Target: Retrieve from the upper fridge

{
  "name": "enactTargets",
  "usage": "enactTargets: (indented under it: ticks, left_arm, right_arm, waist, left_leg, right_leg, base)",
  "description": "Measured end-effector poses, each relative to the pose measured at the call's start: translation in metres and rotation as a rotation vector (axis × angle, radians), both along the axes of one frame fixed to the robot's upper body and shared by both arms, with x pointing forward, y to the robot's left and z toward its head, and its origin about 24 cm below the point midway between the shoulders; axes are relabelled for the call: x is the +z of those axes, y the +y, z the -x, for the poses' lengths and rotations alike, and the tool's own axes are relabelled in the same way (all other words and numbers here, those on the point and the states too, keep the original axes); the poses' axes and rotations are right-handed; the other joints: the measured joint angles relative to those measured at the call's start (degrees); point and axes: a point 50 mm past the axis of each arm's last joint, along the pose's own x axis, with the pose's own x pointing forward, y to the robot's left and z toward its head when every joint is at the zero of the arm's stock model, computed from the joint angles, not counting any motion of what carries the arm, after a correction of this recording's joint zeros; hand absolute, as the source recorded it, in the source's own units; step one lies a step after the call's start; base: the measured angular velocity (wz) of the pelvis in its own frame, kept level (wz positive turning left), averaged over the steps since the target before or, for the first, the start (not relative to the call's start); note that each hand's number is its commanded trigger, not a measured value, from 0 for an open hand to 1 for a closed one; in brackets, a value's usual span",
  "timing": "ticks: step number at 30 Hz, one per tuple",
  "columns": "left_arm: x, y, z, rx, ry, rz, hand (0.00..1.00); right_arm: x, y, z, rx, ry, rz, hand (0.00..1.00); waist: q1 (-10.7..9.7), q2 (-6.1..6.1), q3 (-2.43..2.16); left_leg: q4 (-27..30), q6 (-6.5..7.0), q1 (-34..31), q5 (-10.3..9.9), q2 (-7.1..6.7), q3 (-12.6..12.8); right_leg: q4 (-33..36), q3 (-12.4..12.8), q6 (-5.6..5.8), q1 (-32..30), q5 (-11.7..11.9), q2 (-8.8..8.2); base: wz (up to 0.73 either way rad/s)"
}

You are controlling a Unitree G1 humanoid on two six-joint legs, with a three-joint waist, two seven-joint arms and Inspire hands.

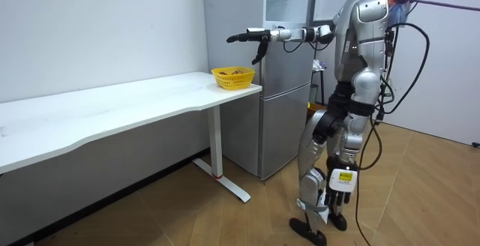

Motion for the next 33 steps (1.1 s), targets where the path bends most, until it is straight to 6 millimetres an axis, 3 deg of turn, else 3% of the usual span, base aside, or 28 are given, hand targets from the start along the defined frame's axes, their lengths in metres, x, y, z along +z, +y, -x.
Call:
enactTargets:
  ticks: [5, 8, 13, 15, 16, 19, 22, 25, 32, 33]
  left_arm:
    - [-0.003, -0.008, 0.002, 0.007, 0.009, 0.019, 0.0]
    - [-0.005, -0.015, 0.009, 0.015, 0.024, 0.032, 0.0]
    - [-0.005, -0.016, 0.014, 0.017, 0.035, 0.017, 0.0]
    - [-0.007, -0.022, 0.015, 0.02, 0.04, 0.013, 0.0]
    - [-0.008, -0.025, 0.015, 0.022, 0.043, 0.018, 0.0]
    - [-0.009, -0.029, 0.014, 0.024, 0.028, 0.025, 0.0]
    - [-0.009, -0.03, 0.014, 0.026, 0.025, 0.021, 0.0]
    - [-0.01, -0.034, 0.017, 0.03, 0.033, 0.026, 0.0]
    - [-0.012, -0.04, 0.01, 0.017, -0.003, 0.046, 0.0]
    - [-0.012, -0.04, 0.007, 0.013, -0.009, 0.046, 0.0]
  right_arm:
    - [0.012, -0.004, 0.0, -0.012, -0.029, -0.073, 0.0]
    - [0.023, 0.0, 0.004, 0.012, -0.073, -0.121, 0.0]
    - [0.046, 0.016, 0.023, 0.088, -0.173, -0.26, 0.0]
    - [0.05, 0.021, 0.032, 0.119, -0.201, -0.323, 0.0]
    - [0.052, 0.023, 0.035, 0.127, -0.21, -0.352, 0.0]
    - [0.06, 0.017, 0.05, 0.147, -0.254, -0.441, 0.0]
    - [0.065, 0.011, 0.064, 0.166, -0.302, -0.523, 0.0]
    - [0.063, 0.008, 0.075, 0.155, -0.325, -0.586, 0.0]
    - [0.067, -0.008, 0.079, 0.097, -0.391, -0.66, 0.0]
    - [0.067, -0.012, 0.08, 0.083, -0.398, -0.665, 0.0]
  waist:
    - [-0.6, 1.4, -0.12]
    - [-1.6, 2.98, -0.58]
    - [-3.3, 4.98, -0.66]
    - [-4.5, 6.07, -0.91]
    - [-5.1, 6.79, -0.76]
    - [-6.5, 8.27, -0.83]
    - [-7.6, 9.23, -1.12]
    - [-9.3, 9.95, -1.1]
    - [-14.2, 11.34, -1.09]
    - [-14.5, 11.5, -1.3]
  left_leg:
    - [-0.1, 0.07, 0.5, 0.0, -0.08, 0.2]
    - [-0.7, 0.3, 1.2, 0.2, -0.04, 0.9]
    - [-2.2, 0.34, 2.9, 0.4, 0.24, 2.9]
    - [-2.4, 0.39, 3.5, 0.4, 0.35, 3.6]
    - [-2.5, 0.46, 3.9, 0.4, 0.36, 3.9]
    - [-2.5, 0.68, 4.0, 0.2, 0.4, 4.4]
    - [-3.2, 0.76, 4.5, 0.2, 0.74, 6.2]
    - [-3.7, 0.77, 5.2, 0.2, 0.91, 7.3]
    - [-4.8, 0.75, 6.7, 0.2, 1.22, 9.4]
    - [-5.2, 0.74, 7.2, 0.2, 1.27, 10.0]
  right_leg:
    - [0.0, 0.3, 0.15, 0.2, 0.1, -0.07]
    - [0.0, 0.6, 0.26, 0.4, 0.1, -0.29]
    - [0.2, 2.5, 0.29, 0.6, 0.2, -0.37]
    - [0.2, 3.2, 0.41, 0.7, 0.3, -0.38]
    - [0.0, 3.5, 0.49, 0.6, 0.3, -0.38]
    - [0.0, 3.9, 0.67, 0.9, 0.5, -0.45]
    - [0.1, 5.4, 0.64, 0.3, 0.8, -0.33]
    - [0.1, 6.6, 0.64, 0.2, 0.9, -0.19]
    - [0.1, 9.0, 0.57, 0.1, 1.2, 0.13]
    - [-0.1, 9.7, 0.6, 0.1, 1.2, 0.22]
  base:
    - [-0.01]
    - [-0.09]
    - [-0.19]
    - [-0.18]
    - [-0.12]
    - [-0.08]
    - [-0.26]
    - [-0.24]
    - [-0.18]
    - [-0.2]
